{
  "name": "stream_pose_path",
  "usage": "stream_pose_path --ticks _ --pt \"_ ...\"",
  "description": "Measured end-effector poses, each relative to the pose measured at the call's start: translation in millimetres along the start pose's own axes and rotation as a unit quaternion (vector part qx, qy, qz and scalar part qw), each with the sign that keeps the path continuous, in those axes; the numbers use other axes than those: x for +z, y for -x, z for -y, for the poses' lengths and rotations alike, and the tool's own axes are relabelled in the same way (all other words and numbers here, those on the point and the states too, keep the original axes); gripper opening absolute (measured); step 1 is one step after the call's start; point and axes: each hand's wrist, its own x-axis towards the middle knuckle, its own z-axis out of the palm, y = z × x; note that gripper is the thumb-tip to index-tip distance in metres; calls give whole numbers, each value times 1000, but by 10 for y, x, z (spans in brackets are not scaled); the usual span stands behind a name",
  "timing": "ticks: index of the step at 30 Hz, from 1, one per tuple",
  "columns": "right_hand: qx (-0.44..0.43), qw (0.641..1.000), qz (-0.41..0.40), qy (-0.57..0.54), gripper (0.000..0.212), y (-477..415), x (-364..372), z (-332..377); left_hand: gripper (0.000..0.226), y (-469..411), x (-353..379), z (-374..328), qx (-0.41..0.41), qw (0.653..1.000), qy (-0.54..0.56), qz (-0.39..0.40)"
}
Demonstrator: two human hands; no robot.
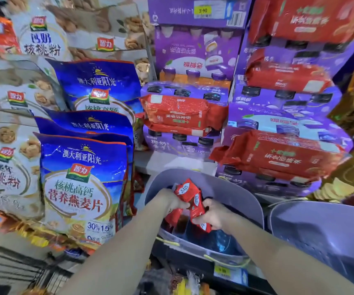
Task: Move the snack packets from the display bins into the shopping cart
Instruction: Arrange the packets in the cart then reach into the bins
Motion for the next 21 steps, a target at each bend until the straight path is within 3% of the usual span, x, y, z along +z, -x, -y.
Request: stream_pose_path --ticks 8,15,19,21 --pt "-49 997 -2 66 30 -138 52 -134 84 -113 -2 -75 -63 984 -153 68" --pt "-25 982 30 182 34 -93 -66 -90 85 -85 -50 -128 -74 958 -262 88" --pt "-23 964 46 263 17 -32 -131 -11 88 -35 -88 -169 -45 940 -327 88" --pt "-29 947 35 318 40 27 -150 19 88 21 -95 -176 -36 928 -363 74"
